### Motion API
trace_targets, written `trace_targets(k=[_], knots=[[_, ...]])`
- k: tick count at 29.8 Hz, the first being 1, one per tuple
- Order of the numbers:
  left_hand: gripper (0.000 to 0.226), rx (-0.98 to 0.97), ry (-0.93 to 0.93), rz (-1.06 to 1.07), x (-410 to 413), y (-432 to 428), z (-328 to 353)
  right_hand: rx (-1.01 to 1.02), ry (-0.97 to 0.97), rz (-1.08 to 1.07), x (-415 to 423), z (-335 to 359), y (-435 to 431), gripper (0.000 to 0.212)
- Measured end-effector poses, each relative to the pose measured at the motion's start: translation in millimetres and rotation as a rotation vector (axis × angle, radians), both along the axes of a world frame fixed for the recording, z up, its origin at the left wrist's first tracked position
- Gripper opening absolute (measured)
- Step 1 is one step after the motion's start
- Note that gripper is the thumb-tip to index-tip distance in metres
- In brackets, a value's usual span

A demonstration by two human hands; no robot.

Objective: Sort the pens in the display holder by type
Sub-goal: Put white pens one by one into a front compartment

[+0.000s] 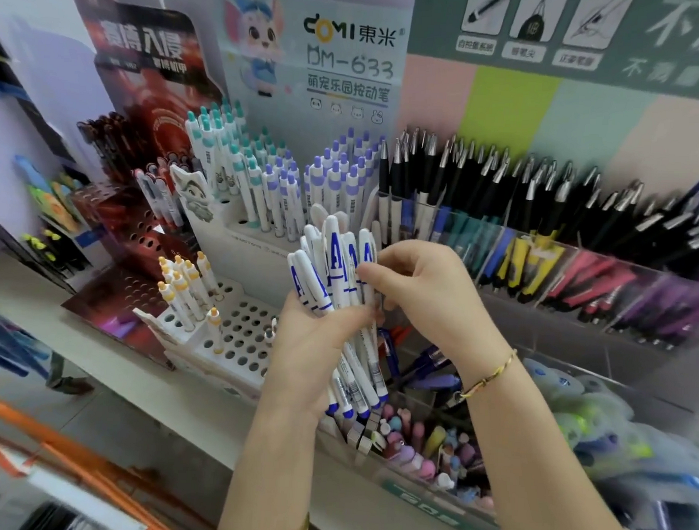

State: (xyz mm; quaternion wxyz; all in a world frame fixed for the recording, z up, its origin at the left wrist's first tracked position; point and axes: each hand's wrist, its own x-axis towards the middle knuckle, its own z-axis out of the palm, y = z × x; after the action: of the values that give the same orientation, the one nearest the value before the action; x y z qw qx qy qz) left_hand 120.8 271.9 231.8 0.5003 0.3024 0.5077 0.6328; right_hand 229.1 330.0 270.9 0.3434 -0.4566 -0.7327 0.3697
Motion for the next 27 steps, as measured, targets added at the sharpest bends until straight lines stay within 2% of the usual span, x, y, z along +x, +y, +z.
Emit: trace_targets(k=[2,5,8,12,17,19,22,25,27], knots=[[0.045,-0.03,-0.001,0.046,-1,1,-1,0.145,0.077,-0.137,0,2,5,0.017],[0.045,-0.057,-0.024,0.1,-1,1,-1,0.391,0.32,-0.322,1,11,14,0.012],[0.045,-0.048,-0.045,0.109,-3,0,1,0.605,0.27,-0.394,-4,7,17,0.01],[0.043,-0.025,-0.052,0.108,-3,-1,5,0.48,0.06,-0.336,-14,-20,23,0.014],[0.046,-0.018,-0.045,0.102,-5,-4,6,0.365,-0.382,-0.354,-16,-40,25,0.032],[0.045,-0.019,-0.052,0.091,-4,-4,5,0.341,-0.502,-0.353,-17,-38,24,0.033],[0.042,-0.03,-0.067,0.087,-3,-4,3,0.332,-0.459,-0.369,-14,-34,22,0.028],[0.042,-0.032,-0.06,0.071,-2,-3,1,0.344,-0.23,-0.32,-9,-25,17,0.026],[0.048,-0.029,-0.022,0.061,-1,0,0,0.219,-0.094,-0.193,-8,-15,10,0.034]])
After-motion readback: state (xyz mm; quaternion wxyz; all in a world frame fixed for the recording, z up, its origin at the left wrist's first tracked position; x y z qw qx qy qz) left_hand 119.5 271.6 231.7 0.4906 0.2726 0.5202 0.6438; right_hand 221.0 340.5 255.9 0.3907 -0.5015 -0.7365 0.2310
